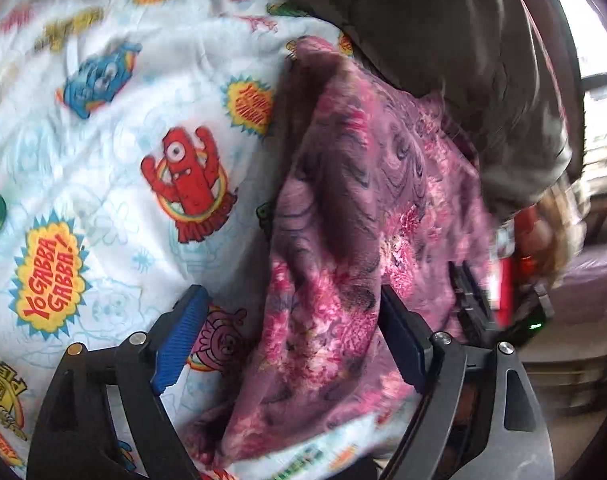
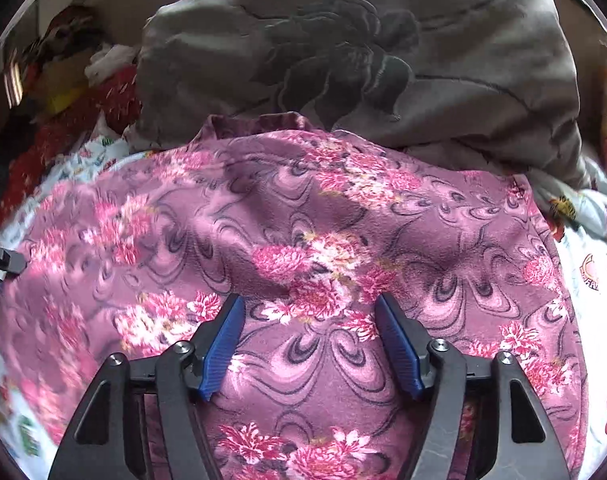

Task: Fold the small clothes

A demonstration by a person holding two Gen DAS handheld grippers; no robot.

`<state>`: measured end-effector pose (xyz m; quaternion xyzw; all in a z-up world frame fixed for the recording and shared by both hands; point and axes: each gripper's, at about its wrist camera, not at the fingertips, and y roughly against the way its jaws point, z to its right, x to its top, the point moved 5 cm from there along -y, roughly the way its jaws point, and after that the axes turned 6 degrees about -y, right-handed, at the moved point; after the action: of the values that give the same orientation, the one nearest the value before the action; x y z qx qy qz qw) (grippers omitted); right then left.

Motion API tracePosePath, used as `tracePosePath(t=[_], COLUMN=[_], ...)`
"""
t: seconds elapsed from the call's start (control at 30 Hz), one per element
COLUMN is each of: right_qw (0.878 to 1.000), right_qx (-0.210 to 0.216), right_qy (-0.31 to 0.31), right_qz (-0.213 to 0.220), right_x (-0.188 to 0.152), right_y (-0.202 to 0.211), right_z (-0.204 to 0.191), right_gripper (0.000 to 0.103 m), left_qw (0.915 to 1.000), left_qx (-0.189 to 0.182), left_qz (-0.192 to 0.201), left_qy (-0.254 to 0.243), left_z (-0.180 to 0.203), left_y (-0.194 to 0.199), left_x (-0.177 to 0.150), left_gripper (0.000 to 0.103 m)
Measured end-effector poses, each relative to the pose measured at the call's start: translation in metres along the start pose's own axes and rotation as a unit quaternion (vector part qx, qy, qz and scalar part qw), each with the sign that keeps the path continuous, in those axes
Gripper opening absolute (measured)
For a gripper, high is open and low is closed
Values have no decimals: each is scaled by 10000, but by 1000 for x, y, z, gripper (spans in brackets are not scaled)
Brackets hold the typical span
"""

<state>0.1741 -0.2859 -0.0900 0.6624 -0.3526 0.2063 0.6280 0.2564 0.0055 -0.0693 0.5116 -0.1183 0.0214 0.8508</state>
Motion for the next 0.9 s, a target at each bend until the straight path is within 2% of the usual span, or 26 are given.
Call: tracePosePath(t=[0.03, 0.07, 0.1, 0.23, 0.43, 0.67, 0.9], right_qw=[10000, 10000, 10000, 9999, 9998, 9998, 9997], right_qx=[-22, -23, 8, 90, 111, 124, 170], right_qy=[8, 6, -15, -80, -104, -118, -148], right_qz=[-1, -3, 6, 39, 96, 117, 131], right_x=[0, 0, 0, 4, -2, -3, -3], right_y=[-1, -1, -2, -3, 2, 2, 2], right_z=[-1, -3, -3, -8, 0, 0, 2], right_gripper=[70, 71, 71, 71, 71, 71, 71], left_qw=[9996, 9993, 9994, 9981, 9953, 9921, 9911], left_qx=[132, 105, -13, 208, -119, -115, -100], left_qz=[88, 86, 34, 444, 747, 681, 392], left_qy=[-224, -352, -331, -375, -598, -1046, -1272], left_z=[9, 17, 26, 49, 100, 151, 185], left_y=[2, 3, 4, 26, 51, 37, -4], left_x=[0, 0, 0, 4, 13, 16, 7], left_gripper=[53, 12, 12, 10, 10, 10, 10])
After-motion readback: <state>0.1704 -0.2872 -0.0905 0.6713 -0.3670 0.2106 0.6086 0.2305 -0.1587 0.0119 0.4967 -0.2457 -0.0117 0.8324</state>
